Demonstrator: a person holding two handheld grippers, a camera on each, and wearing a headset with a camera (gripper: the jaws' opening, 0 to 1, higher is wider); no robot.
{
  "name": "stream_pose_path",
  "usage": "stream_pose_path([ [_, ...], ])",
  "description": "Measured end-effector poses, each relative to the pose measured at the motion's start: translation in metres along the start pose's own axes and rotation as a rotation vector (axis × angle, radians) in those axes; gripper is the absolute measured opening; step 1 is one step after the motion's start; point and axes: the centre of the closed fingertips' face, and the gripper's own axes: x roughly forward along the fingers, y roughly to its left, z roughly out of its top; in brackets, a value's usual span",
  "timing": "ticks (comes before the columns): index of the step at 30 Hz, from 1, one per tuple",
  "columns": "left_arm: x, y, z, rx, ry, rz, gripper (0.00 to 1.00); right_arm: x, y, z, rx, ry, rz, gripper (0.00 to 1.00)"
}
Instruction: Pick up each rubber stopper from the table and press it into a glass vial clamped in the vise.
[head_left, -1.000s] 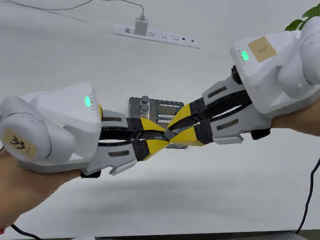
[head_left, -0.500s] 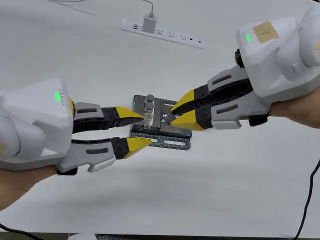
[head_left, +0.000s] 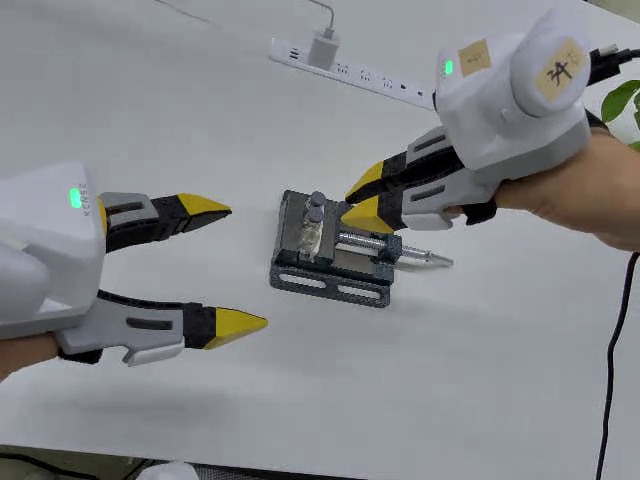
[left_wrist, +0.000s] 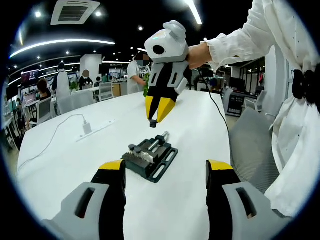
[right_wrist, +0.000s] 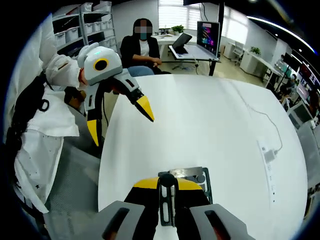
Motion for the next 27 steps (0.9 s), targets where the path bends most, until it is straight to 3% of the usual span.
stream_pose_path([
  [13,-0.013,0.004,-0.027,-0.038,0.036,0.014,0.79,0.044,-0.015,-0.019,0.022,0.100,-0.004,0.06],
  [21,-0.020,0.011,-0.033,-0.065,0.028,0.031,0.82,0.067,-0.020,-0.032,0.032,0.141,0.004,0.06],
  [27,-0.022,0.012,-0.035,-0.077,0.022,0.032,0.83,0.071,-0.018,-0.034,0.031,0.156,0.009,0.06],
])
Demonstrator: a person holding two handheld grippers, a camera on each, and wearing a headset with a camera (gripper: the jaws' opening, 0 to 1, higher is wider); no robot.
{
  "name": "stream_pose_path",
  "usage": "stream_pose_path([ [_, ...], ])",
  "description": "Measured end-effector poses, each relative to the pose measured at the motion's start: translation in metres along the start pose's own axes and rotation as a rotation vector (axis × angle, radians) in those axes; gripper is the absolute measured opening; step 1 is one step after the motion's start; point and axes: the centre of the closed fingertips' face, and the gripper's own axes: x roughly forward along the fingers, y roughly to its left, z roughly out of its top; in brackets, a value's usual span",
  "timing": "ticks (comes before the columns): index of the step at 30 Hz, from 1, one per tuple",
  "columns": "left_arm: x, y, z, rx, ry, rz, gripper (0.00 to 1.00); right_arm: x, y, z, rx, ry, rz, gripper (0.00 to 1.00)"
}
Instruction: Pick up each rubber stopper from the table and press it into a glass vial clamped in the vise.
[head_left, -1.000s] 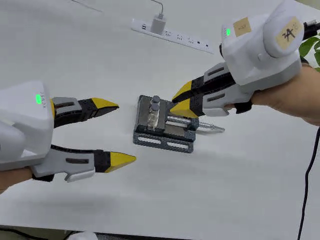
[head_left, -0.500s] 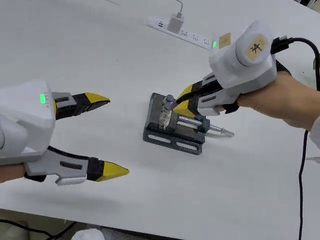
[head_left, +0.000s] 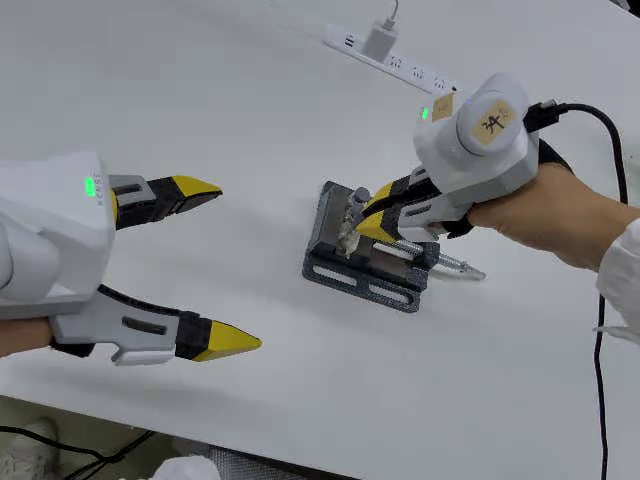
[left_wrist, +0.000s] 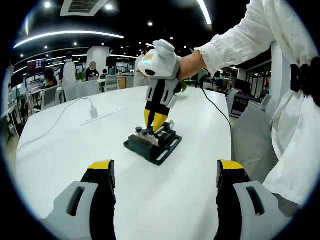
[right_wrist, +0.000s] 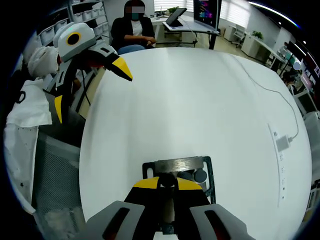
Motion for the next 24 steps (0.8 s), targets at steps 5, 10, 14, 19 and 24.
stream_pose_path([
  [5,-0.0004,-0.0005,-0.0010,-0.005,-0.001,-0.001,0.83,0.0022,-0.0027,-0.0054,-0.007,0.011,-0.001,0.06],
  [10,0.0004,-0.0020,-0.0006,-0.006,-0.003,-0.005,0.83,0.0011,-0.0026,-0.0068,-0.009,0.013,-0.003,0.06],
  [14,0.0019,-0.0036,0.0004,-0.008,-0.006,-0.009,0.82,0.0012,-0.0031,-0.0072,-0.007,0.010,-0.001,0.06],
  [19,0.0032,-0.0045,0.0011,-0.006,-0.008,-0.013,0.82,0.0005,-0.0012,-0.0080,-0.015,0.017,0.006,0.06],
  [24,0.0035,-0.0049,0.0020,-0.008,-0.012,-0.013,0.82,-0.0006,0.0023,-0.0065,-0.017,0.020,0.007,0.06],
])
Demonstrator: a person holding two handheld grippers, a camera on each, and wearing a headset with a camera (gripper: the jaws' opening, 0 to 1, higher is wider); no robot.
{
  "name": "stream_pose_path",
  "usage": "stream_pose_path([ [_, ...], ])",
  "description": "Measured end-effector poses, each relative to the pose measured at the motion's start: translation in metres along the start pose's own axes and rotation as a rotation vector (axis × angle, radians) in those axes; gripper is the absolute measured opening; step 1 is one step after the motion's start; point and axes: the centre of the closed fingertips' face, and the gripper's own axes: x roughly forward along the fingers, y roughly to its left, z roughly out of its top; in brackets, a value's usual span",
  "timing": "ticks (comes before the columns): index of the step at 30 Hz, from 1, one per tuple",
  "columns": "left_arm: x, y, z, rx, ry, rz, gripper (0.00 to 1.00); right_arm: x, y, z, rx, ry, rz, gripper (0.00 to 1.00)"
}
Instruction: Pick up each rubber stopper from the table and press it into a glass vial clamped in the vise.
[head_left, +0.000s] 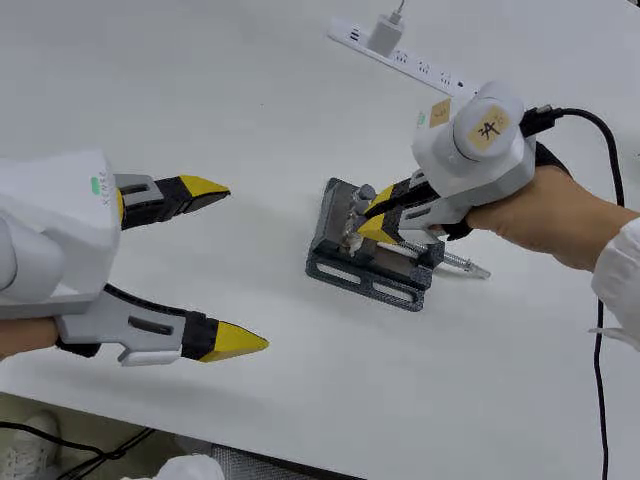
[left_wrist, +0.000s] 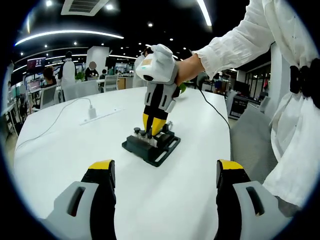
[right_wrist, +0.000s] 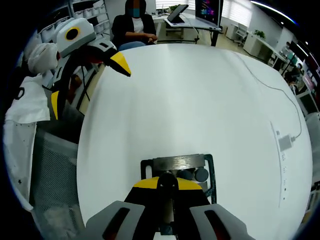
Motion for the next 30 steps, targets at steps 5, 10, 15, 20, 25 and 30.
stream_pose_path([
  [5,-0.0003,-0.0006,-0.0005,0.001,0.000,0.000,0.82,-0.0001,-0.0029,-0.0009,-0.035,0.025,-0.004,0.05],
  [10,-0.0002,-0.0008,0.0000,0.001,-0.001,-0.001,0.82,0.0007,-0.0052,-0.0026,-0.054,0.047,-0.010,0.05],
  [15,0.0002,-0.0002,0.0021,-0.001,-0.009,-0.002,0.82,0.0027,-0.0071,-0.0026,-0.088,0.080,-0.015,0.05],
  [20,0.0004,0.0008,0.0029,-0.004,-0.013,-0.001,0.82,0.0035,-0.0071,-0.0033,-0.092,0.092,-0.016,0.04],
  [25,0.0013,0.0007,0.0028,-0.004,-0.014,-0.003,0.82,0.0051,-0.0069,-0.0029,-0.102,0.113,-0.021,0.03],
  [30,0.0015,0.0012,0.0042,-0.004,-0.021,-0.002,0.82,0.0064,-0.0055,-0.0022,-0.143,0.125,-0.032,0.05],
])
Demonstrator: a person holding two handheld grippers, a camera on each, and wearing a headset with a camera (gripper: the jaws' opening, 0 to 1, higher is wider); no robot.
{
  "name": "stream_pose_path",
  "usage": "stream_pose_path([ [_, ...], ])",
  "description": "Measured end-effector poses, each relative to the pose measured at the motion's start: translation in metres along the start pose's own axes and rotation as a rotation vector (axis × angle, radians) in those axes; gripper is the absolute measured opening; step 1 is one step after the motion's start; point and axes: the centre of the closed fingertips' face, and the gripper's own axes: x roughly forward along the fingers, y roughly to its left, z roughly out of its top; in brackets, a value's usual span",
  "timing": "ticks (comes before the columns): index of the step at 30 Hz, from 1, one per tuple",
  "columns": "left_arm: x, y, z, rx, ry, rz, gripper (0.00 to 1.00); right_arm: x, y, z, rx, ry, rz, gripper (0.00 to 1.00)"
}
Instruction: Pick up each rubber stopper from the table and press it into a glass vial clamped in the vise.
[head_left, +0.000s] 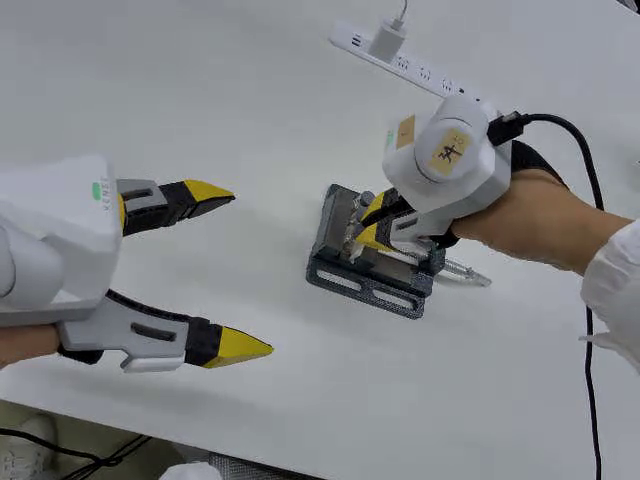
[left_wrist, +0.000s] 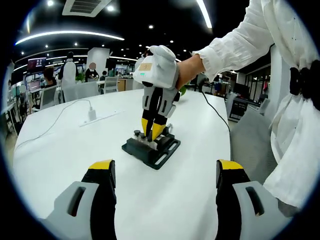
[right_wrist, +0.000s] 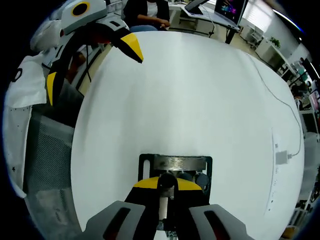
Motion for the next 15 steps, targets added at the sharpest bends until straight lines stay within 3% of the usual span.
stream_pose_path([
  [15,-0.0023,0.0016,-0.0024,-0.006,0.000,0.003,0.82,-0.0016,0.0037,0.0004,0.025,-0.036,0.009,0.09],
])
